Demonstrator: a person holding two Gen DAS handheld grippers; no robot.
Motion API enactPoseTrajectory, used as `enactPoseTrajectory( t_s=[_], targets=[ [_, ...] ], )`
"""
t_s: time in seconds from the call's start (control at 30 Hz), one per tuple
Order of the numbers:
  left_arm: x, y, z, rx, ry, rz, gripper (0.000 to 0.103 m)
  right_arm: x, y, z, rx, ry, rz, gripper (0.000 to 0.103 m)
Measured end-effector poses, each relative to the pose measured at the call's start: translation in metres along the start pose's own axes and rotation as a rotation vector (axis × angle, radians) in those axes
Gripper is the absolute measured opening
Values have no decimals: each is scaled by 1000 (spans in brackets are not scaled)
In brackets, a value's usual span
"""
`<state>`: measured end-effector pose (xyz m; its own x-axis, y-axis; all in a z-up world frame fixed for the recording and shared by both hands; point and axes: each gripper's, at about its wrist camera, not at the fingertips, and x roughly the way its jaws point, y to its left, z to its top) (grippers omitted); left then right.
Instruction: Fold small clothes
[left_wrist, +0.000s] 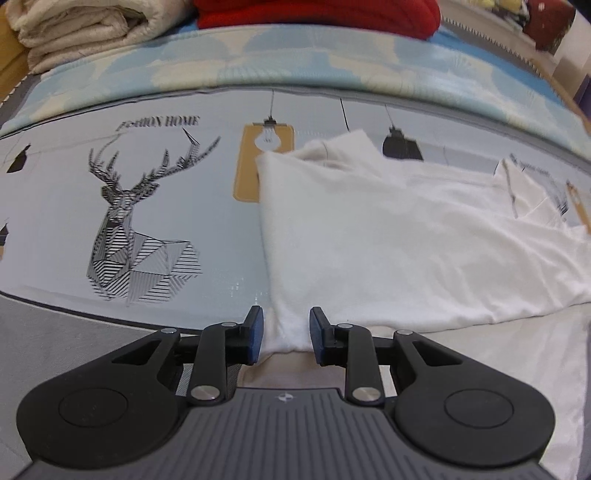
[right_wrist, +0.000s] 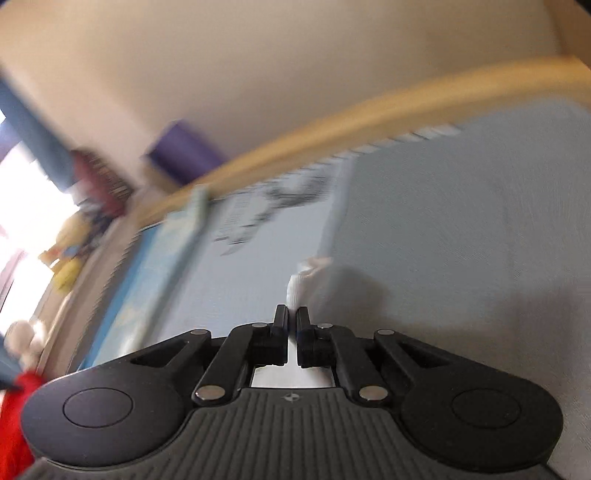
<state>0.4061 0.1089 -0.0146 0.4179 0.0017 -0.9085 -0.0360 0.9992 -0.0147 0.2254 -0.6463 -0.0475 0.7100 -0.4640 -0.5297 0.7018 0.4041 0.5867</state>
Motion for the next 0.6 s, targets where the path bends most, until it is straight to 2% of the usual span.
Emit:
enactPoseTrajectory(
  t_s=[0.13, 0.27, 0.37, 0.5, 0.57, 0.6],
  targets=[
    [-23, 17, -8, -33, -38, -29, 30, -35, 71, -28, -165, 28, 165, 3],
    [-40, 44, -12, -87, -65, -46, 30, -82, 148, -88, -361, 103, 333, 3],
    [-49, 69, -11, -158, -83, -60, 30, -112, 202, -153, -478, 206, 446, 3],
    [-55, 92, -11, -212, -89, -89, 30, -147, 274, -258, -660, 339, 579, 3],
    [-56, 101, -10, -230, -89, -98, 30, -163, 302, -309, -699, 454, 661, 5],
    [-56, 105, -10, -242, -88, -102, 30, -170, 313, -338, -714, 549, 710, 9]
  ],
)
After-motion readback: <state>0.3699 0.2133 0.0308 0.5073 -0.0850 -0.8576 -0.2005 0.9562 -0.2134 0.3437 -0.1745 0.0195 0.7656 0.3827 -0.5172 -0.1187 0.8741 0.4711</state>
